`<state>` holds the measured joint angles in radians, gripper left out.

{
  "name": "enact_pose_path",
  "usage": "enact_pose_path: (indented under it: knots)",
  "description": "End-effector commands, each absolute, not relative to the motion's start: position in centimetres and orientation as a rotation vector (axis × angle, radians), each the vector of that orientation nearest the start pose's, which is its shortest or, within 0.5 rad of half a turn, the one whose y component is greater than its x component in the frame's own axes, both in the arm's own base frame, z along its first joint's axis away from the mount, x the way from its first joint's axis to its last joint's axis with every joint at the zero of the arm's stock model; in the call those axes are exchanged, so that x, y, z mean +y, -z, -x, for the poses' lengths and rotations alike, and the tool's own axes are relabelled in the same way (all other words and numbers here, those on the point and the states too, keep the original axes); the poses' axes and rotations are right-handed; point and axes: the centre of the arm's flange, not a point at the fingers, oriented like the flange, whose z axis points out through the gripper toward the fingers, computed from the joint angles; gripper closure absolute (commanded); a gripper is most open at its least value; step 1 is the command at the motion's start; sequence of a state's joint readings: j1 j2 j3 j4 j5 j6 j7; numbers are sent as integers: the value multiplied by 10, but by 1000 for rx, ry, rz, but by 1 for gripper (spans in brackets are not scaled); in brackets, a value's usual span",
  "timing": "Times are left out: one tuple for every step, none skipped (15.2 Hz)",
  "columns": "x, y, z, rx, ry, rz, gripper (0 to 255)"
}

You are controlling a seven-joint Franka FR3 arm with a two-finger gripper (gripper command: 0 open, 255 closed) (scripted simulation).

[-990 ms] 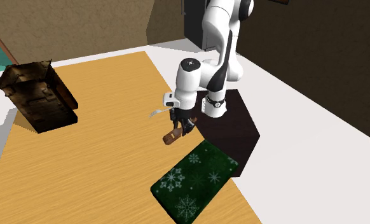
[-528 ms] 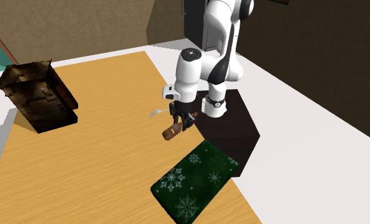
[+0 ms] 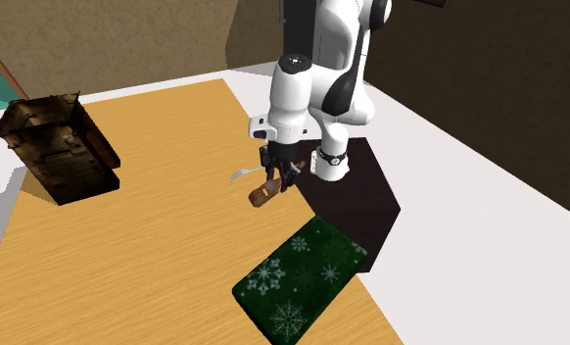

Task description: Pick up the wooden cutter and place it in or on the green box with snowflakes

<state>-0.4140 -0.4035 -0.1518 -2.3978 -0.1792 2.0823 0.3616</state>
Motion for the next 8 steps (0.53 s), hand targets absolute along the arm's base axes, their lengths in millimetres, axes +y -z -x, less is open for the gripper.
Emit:
enact_pose_path:
  knots:
    - [-242, -483, -360, 1319, 123, 2968, 255]
    - [-242, -488, -360, 1319, 123, 2968, 255]
    - [-242, -494, -360, 1319, 123, 2968, 255]
    - [-242, -499, -360, 1319, 123, 2968, 255]
    - [-242, -504, -360, 1319, 123, 2968, 255]
    - [-242, -507, -360, 1319, 123, 2968, 255]
    - [-240, -507, -373, 1319, 123, 2968, 255]
    - [-237, -507, -386, 1319, 123, 2968, 255]
